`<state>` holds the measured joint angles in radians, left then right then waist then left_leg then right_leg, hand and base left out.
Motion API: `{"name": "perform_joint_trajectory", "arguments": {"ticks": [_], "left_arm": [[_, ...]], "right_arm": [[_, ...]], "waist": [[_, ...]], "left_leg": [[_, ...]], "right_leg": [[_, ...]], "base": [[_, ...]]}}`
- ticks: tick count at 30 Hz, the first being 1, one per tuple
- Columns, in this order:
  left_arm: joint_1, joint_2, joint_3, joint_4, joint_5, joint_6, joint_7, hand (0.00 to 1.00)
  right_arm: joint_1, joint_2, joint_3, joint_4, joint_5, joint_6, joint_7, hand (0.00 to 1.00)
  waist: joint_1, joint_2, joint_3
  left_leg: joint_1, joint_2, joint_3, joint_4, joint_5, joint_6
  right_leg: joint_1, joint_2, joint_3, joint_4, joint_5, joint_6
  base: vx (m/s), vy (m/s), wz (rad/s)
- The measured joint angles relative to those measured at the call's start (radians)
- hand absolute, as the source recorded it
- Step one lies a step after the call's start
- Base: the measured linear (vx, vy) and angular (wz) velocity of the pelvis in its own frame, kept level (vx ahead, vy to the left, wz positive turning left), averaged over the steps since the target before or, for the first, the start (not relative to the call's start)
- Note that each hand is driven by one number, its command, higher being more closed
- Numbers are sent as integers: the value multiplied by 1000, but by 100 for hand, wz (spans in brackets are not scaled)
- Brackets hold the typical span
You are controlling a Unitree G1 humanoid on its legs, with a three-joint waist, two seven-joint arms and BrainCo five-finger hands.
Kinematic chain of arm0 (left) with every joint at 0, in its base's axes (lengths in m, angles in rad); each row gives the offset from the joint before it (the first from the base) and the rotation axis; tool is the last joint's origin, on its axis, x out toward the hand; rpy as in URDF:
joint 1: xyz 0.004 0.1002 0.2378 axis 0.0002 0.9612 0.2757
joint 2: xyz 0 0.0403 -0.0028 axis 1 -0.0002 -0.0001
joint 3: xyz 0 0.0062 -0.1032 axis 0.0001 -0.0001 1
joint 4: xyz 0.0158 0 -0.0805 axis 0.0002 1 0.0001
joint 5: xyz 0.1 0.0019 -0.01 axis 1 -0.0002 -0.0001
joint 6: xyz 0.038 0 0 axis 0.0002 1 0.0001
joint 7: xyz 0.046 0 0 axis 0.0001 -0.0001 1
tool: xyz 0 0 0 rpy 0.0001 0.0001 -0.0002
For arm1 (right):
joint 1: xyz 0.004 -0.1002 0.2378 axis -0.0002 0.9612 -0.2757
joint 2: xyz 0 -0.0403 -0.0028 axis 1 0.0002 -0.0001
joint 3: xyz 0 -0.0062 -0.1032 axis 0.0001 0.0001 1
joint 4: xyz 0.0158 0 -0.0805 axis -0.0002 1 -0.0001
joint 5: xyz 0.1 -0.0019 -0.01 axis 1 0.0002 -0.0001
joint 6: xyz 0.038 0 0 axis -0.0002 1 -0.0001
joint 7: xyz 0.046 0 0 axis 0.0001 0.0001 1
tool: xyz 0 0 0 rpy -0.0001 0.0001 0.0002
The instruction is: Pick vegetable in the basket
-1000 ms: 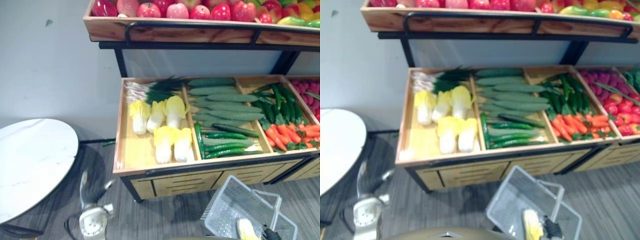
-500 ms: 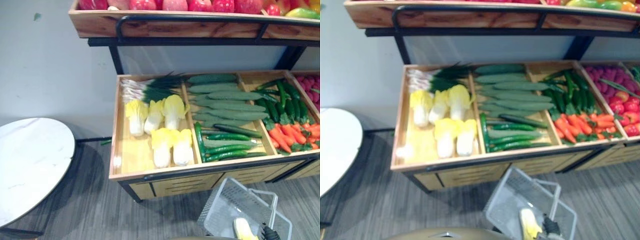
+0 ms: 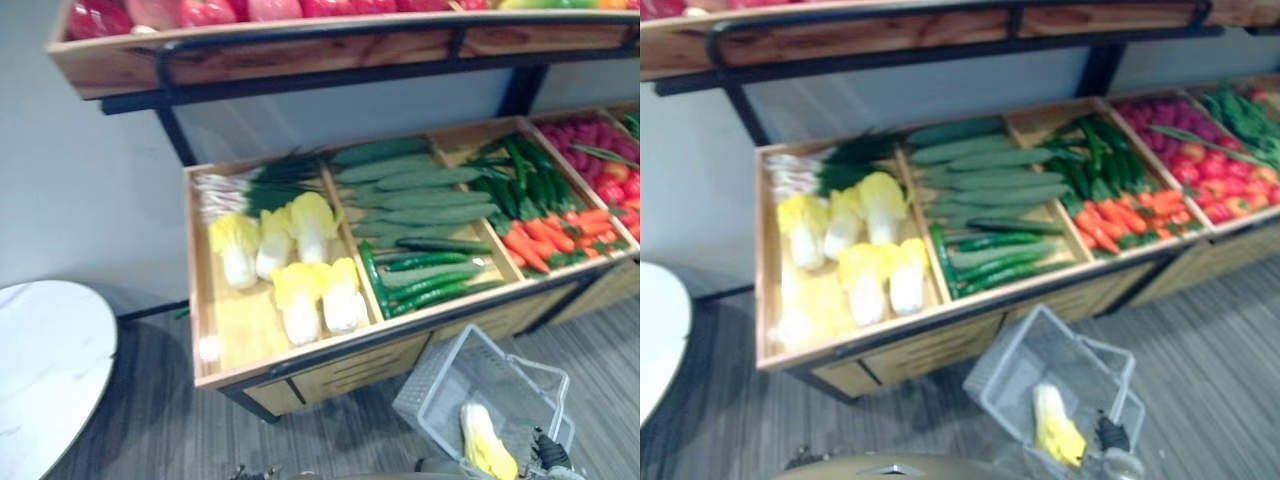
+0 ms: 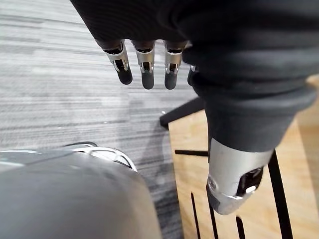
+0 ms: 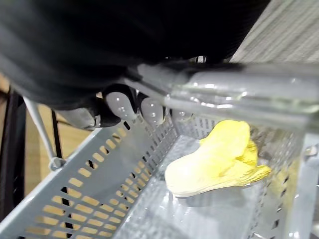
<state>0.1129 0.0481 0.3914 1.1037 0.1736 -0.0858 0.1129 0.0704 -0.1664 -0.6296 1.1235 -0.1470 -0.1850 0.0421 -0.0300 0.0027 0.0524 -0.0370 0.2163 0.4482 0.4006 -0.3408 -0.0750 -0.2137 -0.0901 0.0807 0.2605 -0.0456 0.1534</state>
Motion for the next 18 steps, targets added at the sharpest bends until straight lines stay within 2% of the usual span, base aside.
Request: {"name": "perform_joint_trajectory", "arguments": {"ticks": [1, 2, 3, 4, 5, 6, 7, 9, 11, 13, 14, 15, 16, 17, 18], "left_arm": [[-17, 0, -11, -1, 4, -2, 0, 0], [-30, -7, -19, -2, 5, -2, 0, 0], [-31, -5, -42, -13, 5, -5, -1, 0], [-35, -2, -54, -33, 7, -13, -3, 0], [-39, 3, -74, -51, 9, -29, -10, 0], [-28, 11, -81, -49, 19, -31, -14, 0], [-19, 15, -85, -49, 29, -32, -15, 0], [0, 33, -93, -47, 29, -32, -23, 0], [-3, 52, -92, -46, 28, -31, -25, 0], [-1, 56, -88, -27, 34, -29, -37, 0], [-12, 51, -89, -6, 46, -32, -48, 0], [-20, 44, -93, -1, 47, -35, -50, 0], [-26, 31, -111, -7, 47, -38, -51, 0], [-31, 33, -110, 3, 47, -34, -51, 0], [-33, 42, -110, 9, 47, -33, -50, 0]], "right_arm": [[1, 21, -4, -31, 2, 2, -2, 100], [1, 27, -8, -55, 9, 7, -2, 100], [-2, 32, -5, -70, 11, 10, -4, 100], [-3, 29, 2, -81, 17, 11, -7, 100], [-3, 16, 7, -80, 31, 12, -14, 100], [0, 8, 13, -70, 31, 12, -16, 100], [2, 5, 21, -65, 30, 11, -18, 100], [0, 0, 62, -57, 29, 4, -19, 100], [-18, -12, 89, -38, 29, 5, -19, 100], [-28, -21, 90, -22, 28, 10, -19, 100], [-41, -18, 89, -6, 26, 10, -20, 100], [-49, -17, 88, 1, 26, 11, -20, 100], [-58, -27, 93, 15, 26, 12, -18, 100], [-62, -10, 101, 18, 27, 16, -18, 100], [-69, 2, 102, 23, 29, 17, -23, 100]], "waist": [[1, 5, 21], [-1, 25, 30], [3, 35, 33], [-3, 27, 46], [-12, 20, 68], [-15, 19, 73], [-17, 18, 72], [-22, 6, 67], [-17, -12, 58], [-13, 13, 43], [-2, -2, 25], [-3, -6, 20], [6, 9, 22], [10, -3, 15], [9, -14, 12]], "left_leg": [[1, 21, 72, 4, -7, 8], [-2, 41, 136, -4, -3, 22], [-7, 56, 198, -17, 5, 35], [-7, 55, 250, -34, 14, 47], [28, 45, 314, -81, 40, 57], [65, 39, 377, -124, 67, 63], [79, 38, 411, -137, 77, 69], [96, 39, 517, -143, 90, 85], [90, 61, 589, -102, 89, 85], [70, 114, 616, -24, 93, 92], [5, 70, 573, -76, 46, 47], [-17, 16, 537, -171, 62, 61], [-34, -7, 541, -272, 265, 132], [-27, 10, 581, -235, 236, 105], [-31, 13, 591, -211, 231, 111]], "right_leg": [[-27, 27, 25, -45, 86, -5], [-26, 41, 25, -141, 184, -15], [-28, 43, -27, -171, 223, -24], [-66, 24, -136, -37, 142, -89], [-81, -16, -275, 177, 12, -156], [-55, -41, -354, 302, -21, -183], [-35, -50, -378, 338, -29, -192], [26, -101, -434, 410, -40, -182], [27, -127, -436, 395, -46, -168], [34, -63, -455, 288, -27, -190], [52, -44, -383, 151, -27, -189], [62, -44, -349, 92, -29, -185], [61, -29, -342, 44, -40, -162], [68, -32, -353, 26, -73, -115], [74, -43, -360, 13, -92, -102]], "base": [[-176, 151, -173], [-220, 159, -182], [-178, 129, -153], [-215, 174, -153], [-147, 161, -158], [-117, 135, -147], [-74, 74, -141], [-94, -28, -153], [-28, -167, -156], [-17, -212, -147], [-207, -154, -100], [-345, -164, -124], [-353, -128, -104], [-178, -126, -100], [-27, -165, -66]]}}
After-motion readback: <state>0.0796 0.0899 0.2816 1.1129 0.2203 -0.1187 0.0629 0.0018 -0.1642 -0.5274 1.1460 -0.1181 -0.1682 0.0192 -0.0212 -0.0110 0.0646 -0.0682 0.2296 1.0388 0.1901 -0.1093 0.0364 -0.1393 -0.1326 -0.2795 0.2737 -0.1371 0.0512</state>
